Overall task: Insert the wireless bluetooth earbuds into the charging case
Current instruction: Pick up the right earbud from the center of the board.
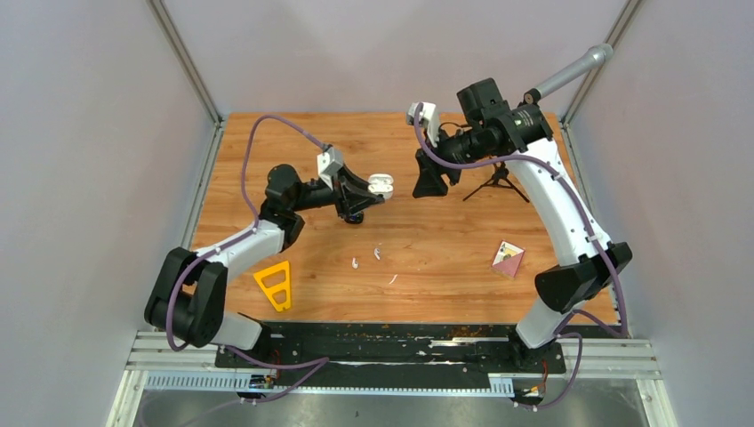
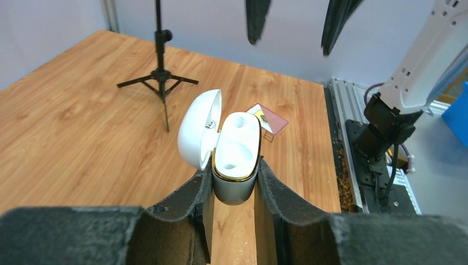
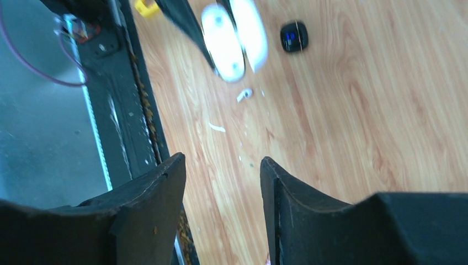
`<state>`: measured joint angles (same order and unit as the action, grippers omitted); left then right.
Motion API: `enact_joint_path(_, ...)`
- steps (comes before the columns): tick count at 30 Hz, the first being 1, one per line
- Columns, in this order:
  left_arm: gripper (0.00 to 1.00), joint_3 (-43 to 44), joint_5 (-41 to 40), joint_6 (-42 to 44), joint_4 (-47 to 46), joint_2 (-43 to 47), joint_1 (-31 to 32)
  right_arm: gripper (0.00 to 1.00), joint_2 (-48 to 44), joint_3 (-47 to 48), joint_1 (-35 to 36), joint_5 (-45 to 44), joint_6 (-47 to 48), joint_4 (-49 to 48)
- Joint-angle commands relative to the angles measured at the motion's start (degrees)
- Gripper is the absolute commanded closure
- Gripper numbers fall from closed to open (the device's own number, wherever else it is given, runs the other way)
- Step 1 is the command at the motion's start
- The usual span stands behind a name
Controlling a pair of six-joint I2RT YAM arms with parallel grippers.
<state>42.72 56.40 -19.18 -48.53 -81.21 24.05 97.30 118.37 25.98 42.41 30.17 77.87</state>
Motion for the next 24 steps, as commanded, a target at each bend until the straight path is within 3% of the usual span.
enact_joint_path(1, 1.0, 2.35, 0.49, -3.54, 0.96, 3.59, -4.58, 0.48, -3.72, -10.65, -1.35, -5.24, 7.8, -4.85)
enact_joint_path(7, 1.0, 4.2, -0.07, -4.46, 4.57, 7.26, -9.08, 0.54, -5.85, -24.33, -1.1, -5.29, 7.86, -16.86)
enact_joint_path(18, 1.0, 4.83, -5.89, 3.19, 21.3, 18.73, -15.6, 0.7, 9.22, -23.17, 5.31, -7.93, -9.81, -21.38)
enact_joint_path(24, 1.0, 3.06, -7.3, 4.34, 23.98, 24.03, -16.7, 0.65, 15.12, -20.01, 9.63, -3.52, -0.36, -20.54)
